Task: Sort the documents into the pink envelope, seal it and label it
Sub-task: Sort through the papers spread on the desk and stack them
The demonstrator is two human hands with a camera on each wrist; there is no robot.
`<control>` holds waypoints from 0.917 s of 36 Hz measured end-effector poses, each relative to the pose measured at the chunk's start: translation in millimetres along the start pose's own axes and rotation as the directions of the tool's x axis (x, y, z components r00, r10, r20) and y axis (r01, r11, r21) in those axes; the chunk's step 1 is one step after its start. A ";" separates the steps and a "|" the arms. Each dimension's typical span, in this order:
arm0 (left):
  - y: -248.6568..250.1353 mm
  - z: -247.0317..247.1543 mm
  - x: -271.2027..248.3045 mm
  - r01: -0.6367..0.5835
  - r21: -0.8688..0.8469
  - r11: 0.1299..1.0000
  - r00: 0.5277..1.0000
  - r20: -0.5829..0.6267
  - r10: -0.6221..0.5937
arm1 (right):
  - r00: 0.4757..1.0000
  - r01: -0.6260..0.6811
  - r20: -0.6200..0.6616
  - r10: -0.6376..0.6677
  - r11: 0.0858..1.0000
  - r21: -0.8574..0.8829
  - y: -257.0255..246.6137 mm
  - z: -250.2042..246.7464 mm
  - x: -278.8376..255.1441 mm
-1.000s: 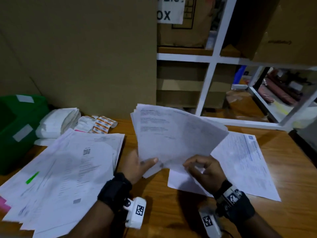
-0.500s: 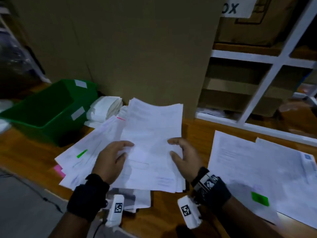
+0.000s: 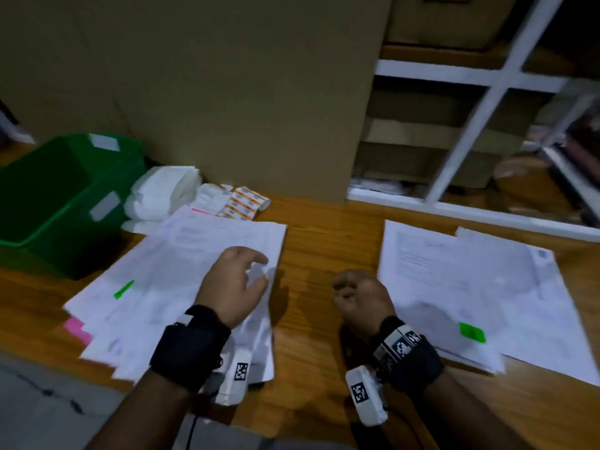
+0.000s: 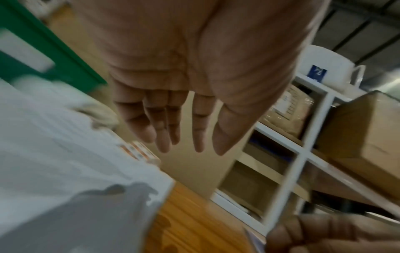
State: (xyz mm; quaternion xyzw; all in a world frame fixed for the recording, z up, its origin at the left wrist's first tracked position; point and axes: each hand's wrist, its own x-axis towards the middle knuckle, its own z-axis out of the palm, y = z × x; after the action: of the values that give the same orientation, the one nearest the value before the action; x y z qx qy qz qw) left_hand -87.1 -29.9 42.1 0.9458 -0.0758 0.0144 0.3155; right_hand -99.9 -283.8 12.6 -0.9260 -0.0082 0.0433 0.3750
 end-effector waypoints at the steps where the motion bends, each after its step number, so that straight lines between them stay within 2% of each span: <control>1: 15.1 13.1 6.9 -0.012 -0.019 1.000 0.998 0.056 0.013 | 0.998 -0.010 -0.055 0.009 1.000 -0.022 10.6 -10.7 -5.8; 4: 53.8 54.1 24.3 -0.018 -0.026 1.000 0.973 0.229 0.023 | 0.975 -0.111 -0.196 0.108 0.994 -0.002 43.2 -37.8 -26.9; 7: 85.7 92.8 36.6 -0.011 -0.065 0.998 0.935 0.354 0.033 | 0.918 -0.182 -0.354 0.177 0.983 0.020 72.0 -61.4 -47.5; 10: 110.8 123.8 44.8 0.052 -0.075 0.996 0.895 0.445 -0.014 | 0.894 -0.251 -0.387 0.226 0.968 -0.013 94.6 -81.4 -61.2; 12: 123.1 137.9 50.2 0.079 -0.058 0.995 0.880 0.473 -0.042 | 0.901 -0.325 -0.338 0.271 0.939 -0.114 111.2 -90.5 -62.9; 16: 143.3 153.8 56.4 0.123 -0.013 0.992 0.889 0.446 -0.105 | 0.888 -0.458 -0.109 0.446 0.845 -0.276 124.9 -98.5 -66.2; 21: 160.1 162.6 64.0 0.208 0.010 0.978 0.908 0.369 -0.197 | 0.914 -0.382 -0.027 0.405 0.836 -0.393 117.5 -89.7 -72.3; 24: 162.9 162.6 68.1 0.250 0.036 0.968 0.897 0.368 -0.245 | 0.933 -0.337 0.011 0.361 0.881 -0.332 113.5 -88.7 -71.4; 28: 157.4 172.0 64.4 0.297 0.067 0.953 0.871 0.389 -0.299 | 0.928 -0.372 -0.044 0.370 0.923 -0.101 128.1 -112.7 -67.3; 31: 157.5 180.6 58.8 0.273 0.164 0.948 0.895 0.318 -0.312 | 0.913 -0.392 -0.193 0.359 0.903 -0.177 146.7 -140.9 -65.7; 33: 161.8 186.0 55.7 0.259 0.216 0.941 0.911 0.270 -0.313 | 0.898 -0.425 -0.233 0.372 0.869 -0.252 157.0 -154.2 -63.4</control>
State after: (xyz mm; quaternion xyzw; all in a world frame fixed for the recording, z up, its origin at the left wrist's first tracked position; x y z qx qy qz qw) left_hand -60.6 -276.6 -6.3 0.9618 0.0185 -0.1692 0.2145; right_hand -152.4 -506.6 18.4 -0.9532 0.2108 0.0360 0.2140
